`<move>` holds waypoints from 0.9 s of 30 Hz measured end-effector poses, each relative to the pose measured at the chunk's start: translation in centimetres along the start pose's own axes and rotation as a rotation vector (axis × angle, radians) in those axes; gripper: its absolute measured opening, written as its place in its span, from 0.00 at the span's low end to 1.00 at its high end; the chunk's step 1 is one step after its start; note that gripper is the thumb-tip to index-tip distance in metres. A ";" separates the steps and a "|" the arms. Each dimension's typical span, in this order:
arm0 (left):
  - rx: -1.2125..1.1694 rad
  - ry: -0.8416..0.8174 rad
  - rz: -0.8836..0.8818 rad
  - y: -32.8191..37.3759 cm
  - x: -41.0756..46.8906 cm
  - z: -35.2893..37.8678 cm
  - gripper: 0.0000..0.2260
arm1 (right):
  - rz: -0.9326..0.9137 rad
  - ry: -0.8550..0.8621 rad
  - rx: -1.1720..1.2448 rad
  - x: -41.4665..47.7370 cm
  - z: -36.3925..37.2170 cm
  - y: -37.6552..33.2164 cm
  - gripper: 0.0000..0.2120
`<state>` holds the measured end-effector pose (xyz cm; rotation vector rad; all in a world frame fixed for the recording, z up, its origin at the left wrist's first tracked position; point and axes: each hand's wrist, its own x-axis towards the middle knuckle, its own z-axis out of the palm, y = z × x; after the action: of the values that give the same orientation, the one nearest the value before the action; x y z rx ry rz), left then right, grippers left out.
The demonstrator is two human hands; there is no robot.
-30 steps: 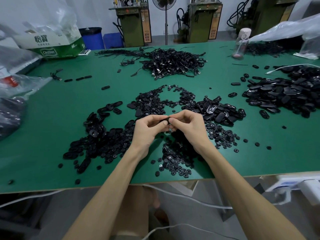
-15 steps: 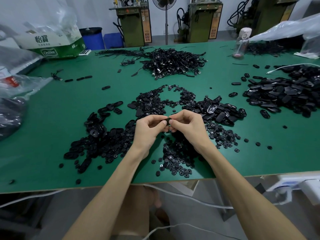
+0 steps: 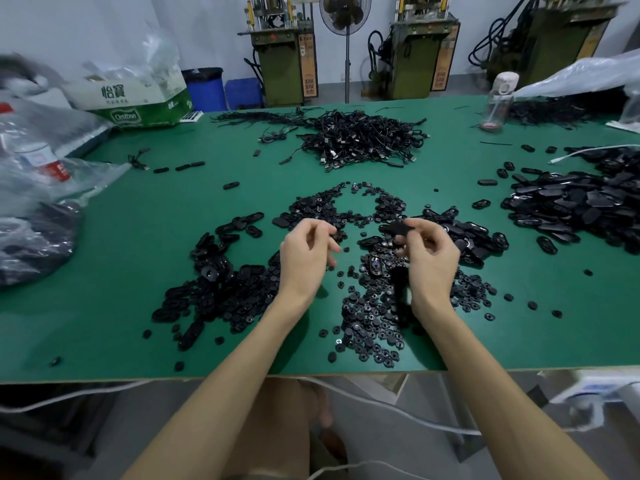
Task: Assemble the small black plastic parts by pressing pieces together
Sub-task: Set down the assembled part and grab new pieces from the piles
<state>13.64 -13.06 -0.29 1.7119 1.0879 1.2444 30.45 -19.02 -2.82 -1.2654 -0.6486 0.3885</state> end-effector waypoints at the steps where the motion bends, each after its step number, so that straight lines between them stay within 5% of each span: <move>1: 0.015 0.013 -0.016 0.3 0.5 -0.6 0.12 | 0.016 0.046 0.010 0.1 -0.1 0.0 0.12; 5: 0.273 0.000 0.013 0.3 2.4 -3.8 0.14 | 0.068 0.064 0.038 0.5 -0.3 0.2 0.28; 9: 0.873 0.004 0.037 -0.7 3.6 -8.7 0.11 | 0.092 -0.090 -0.006 0.0 0.0 -0.1 0.36; 13: 1.361 -0.062 -0.241 -1.6 3.9 -12.9 0.16 | 0.036 -0.144 -0.071 -0.3 0.1 -0.4 0.35; 17: 1.299 -0.205 -0.442 -2.0 3.6 -14.0 0.14 | -0.031 -0.269 -0.178 -0.5 0.4 -0.6 0.25; 21: 1.188 -0.151 -0.399 -2.3 3.5 -13.4 0.08 | -0.185 -0.466 -0.432 -0.9 0.8 -0.6 0.16; 27: 1.064 -0.063 -0.271 -1.9 3.8 -12.7 0.07 | -0.342 -0.639 -0.741 -1.1 1.5 0.5 0.20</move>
<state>1.67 -7.82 2.45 2.1785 2.0708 0.3996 28.69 -18.40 -3.28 -1.6896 -1.6359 0.2663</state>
